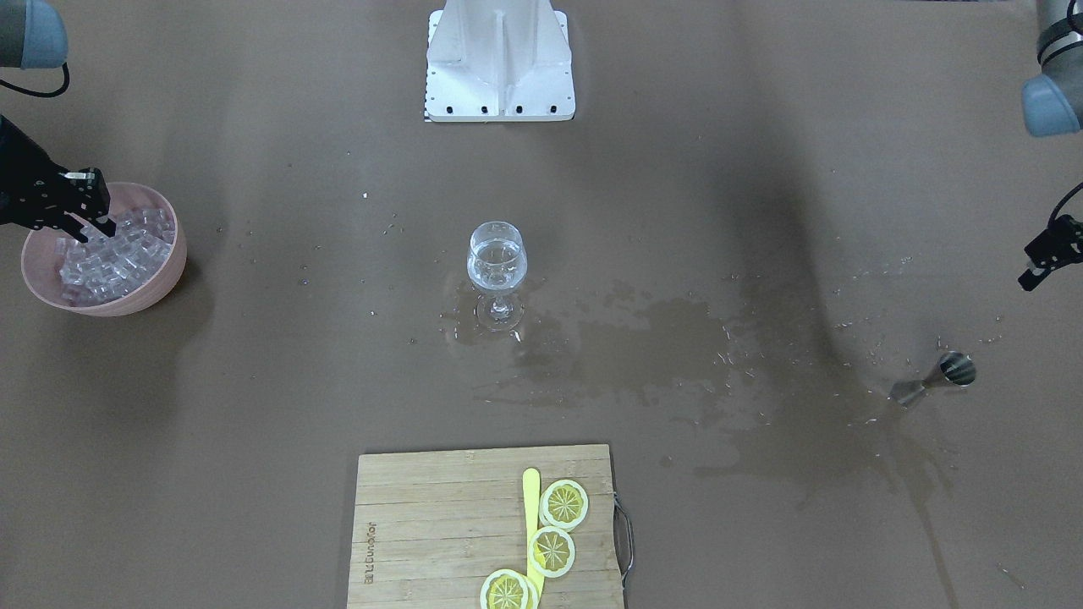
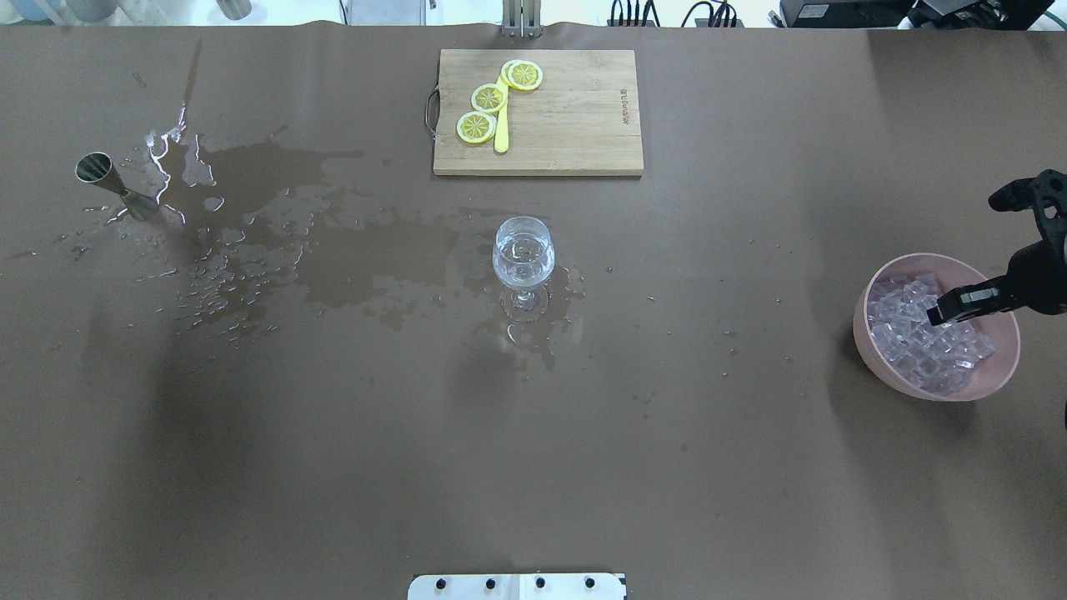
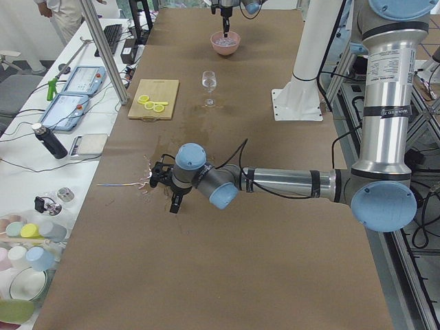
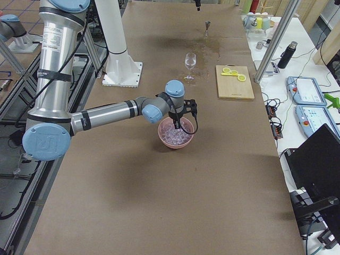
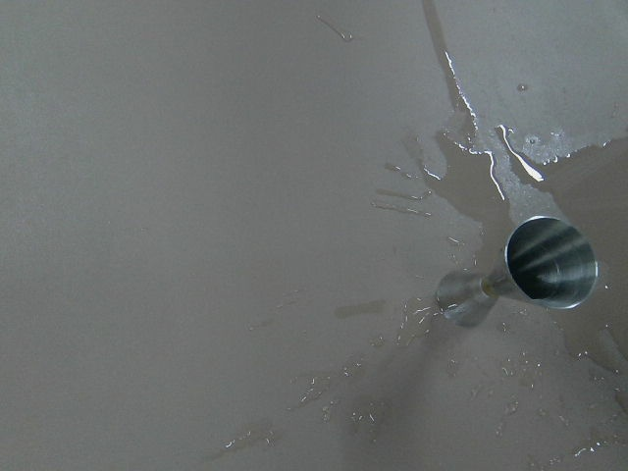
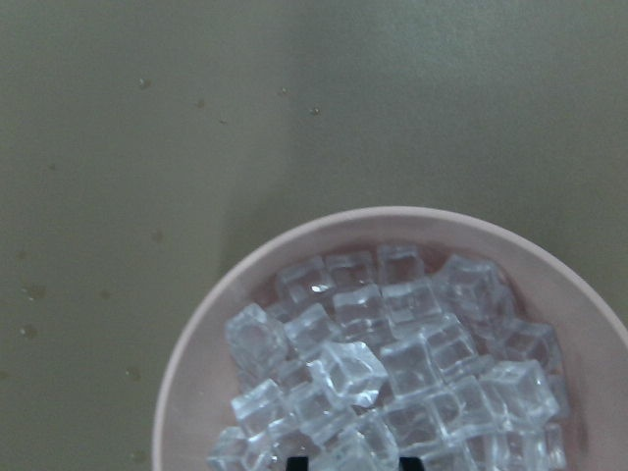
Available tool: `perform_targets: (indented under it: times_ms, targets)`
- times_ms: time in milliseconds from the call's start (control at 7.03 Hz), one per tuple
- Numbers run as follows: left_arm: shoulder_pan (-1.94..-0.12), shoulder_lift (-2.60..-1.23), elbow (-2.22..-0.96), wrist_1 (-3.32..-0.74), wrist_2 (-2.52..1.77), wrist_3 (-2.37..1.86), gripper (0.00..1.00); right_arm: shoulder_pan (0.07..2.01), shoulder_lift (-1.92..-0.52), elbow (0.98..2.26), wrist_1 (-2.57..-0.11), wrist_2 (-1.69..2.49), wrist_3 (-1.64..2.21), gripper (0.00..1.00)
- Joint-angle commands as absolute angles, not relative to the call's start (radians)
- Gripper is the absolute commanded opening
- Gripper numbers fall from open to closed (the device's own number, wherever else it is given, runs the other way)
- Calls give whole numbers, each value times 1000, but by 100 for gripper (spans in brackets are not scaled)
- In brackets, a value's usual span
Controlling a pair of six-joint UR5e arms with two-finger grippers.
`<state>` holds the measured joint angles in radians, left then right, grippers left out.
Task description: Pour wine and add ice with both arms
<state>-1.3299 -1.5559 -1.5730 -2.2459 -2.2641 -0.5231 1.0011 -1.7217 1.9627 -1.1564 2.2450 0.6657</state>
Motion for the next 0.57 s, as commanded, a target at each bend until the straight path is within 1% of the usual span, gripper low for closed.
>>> perform_targets:
  times_ms: [0,285,427]
  targets:
    - [-1331,-1552,-1580,-2247,-2264,-523,99,1005,-1557,2023,-1356,2243,733,0]
    - [-1331,-1501,-1589,-2299,-2266,-523,99,971,-1267,2052,-1681,2232,791,0]
    - [-1331,-1462,-1588,-2342,-2266,-522,99,903,-1140,2046,-1739,2206,928,0]
